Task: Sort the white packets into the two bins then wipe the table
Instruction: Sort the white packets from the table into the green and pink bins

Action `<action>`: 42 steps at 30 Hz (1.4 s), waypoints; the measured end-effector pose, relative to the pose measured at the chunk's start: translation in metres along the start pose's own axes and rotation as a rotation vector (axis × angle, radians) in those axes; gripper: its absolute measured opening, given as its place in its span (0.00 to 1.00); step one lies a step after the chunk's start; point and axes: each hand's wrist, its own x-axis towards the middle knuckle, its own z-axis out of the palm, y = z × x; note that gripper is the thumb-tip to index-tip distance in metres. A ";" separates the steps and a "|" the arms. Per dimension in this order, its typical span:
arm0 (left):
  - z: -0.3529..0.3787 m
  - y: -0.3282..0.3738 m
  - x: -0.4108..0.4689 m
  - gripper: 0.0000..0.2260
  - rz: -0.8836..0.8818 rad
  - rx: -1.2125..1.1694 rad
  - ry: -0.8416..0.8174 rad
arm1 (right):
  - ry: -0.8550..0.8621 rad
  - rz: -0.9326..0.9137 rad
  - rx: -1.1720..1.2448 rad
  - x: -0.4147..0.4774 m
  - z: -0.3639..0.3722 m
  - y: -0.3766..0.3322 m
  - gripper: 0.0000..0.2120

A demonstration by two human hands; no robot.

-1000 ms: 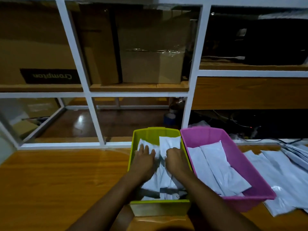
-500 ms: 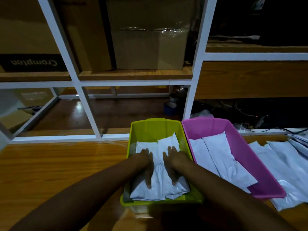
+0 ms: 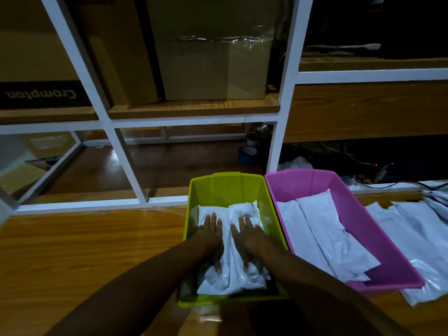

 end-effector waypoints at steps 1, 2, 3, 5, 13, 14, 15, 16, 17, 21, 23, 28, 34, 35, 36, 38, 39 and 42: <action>0.009 -0.001 0.008 0.31 -0.010 0.008 -0.008 | 0.068 0.001 -0.001 0.001 -0.001 0.001 0.43; 0.024 -0.005 0.018 0.29 -0.019 -0.012 0.039 | 0.101 0.005 -0.033 0.001 -0.002 0.002 0.47; 0.031 -0.006 0.021 0.28 -0.021 -0.044 0.145 | 0.056 -0.008 -0.054 0.001 -0.003 0.004 0.49; 0.009 -0.002 0.001 0.28 -0.038 -0.059 -0.069 | -0.100 -0.043 -0.072 -0.001 -0.002 0.011 0.48; -0.036 -0.004 -0.027 0.34 -0.009 -0.060 -0.133 | -0.220 0.006 -0.029 -0.019 -0.033 0.010 0.58; -0.040 -0.005 -0.025 0.30 -0.020 -0.048 -0.086 | -0.189 0.017 0.016 -0.023 -0.041 0.011 0.58; -0.047 -0.006 -0.025 0.27 -0.046 -0.096 -0.030 | -0.134 0.024 0.064 -0.029 -0.050 0.011 0.57; -0.054 -0.008 -0.024 0.26 -0.045 -0.117 0.023 | -0.071 0.031 0.117 -0.037 -0.061 0.012 0.55; -0.063 -0.007 -0.027 0.29 -0.021 -0.148 0.061 | 0.008 0.032 0.175 -0.047 -0.072 0.014 0.52; -0.100 0.013 -0.070 0.42 0.003 -0.211 0.266 | 0.319 0.049 0.430 -0.104 -0.099 0.022 0.43; -0.115 0.037 -0.100 0.41 -0.005 -0.303 0.385 | 0.473 0.056 0.519 -0.140 -0.102 0.028 0.40; -0.120 0.123 -0.149 0.36 0.099 -0.671 0.751 | 0.734 0.120 0.673 -0.237 -0.084 0.046 0.36; -0.093 0.242 -0.200 0.31 0.223 -0.863 0.959 | 0.885 0.230 0.707 -0.360 -0.049 0.080 0.37; -0.088 0.259 -0.206 0.30 0.243 -0.877 0.959 | 0.897 0.243 0.724 -0.378 -0.041 0.086 0.37; -0.085 0.277 -0.211 0.29 0.258 -0.888 0.957 | 0.909 0.252 0.748 -0.394 -0.034 0.093 0.37; -0.077 0.311 -0.218 0.28 0.268 -0.917 0.936 | 0.921 0.269 0.788 -0.423 -0.016 0.107 0.36; -0.073 0.327 -0.220 0.27 0.267 -0.931 0.919 | 0.917 0.282 0.809 -0.435 -0.007 0.113 0.36; -0.069 0.366 -0.217 0.27 0.267 -0.923 0.852 | 0.906 0.336 0.858 -0.460 0.015 0.135 0.36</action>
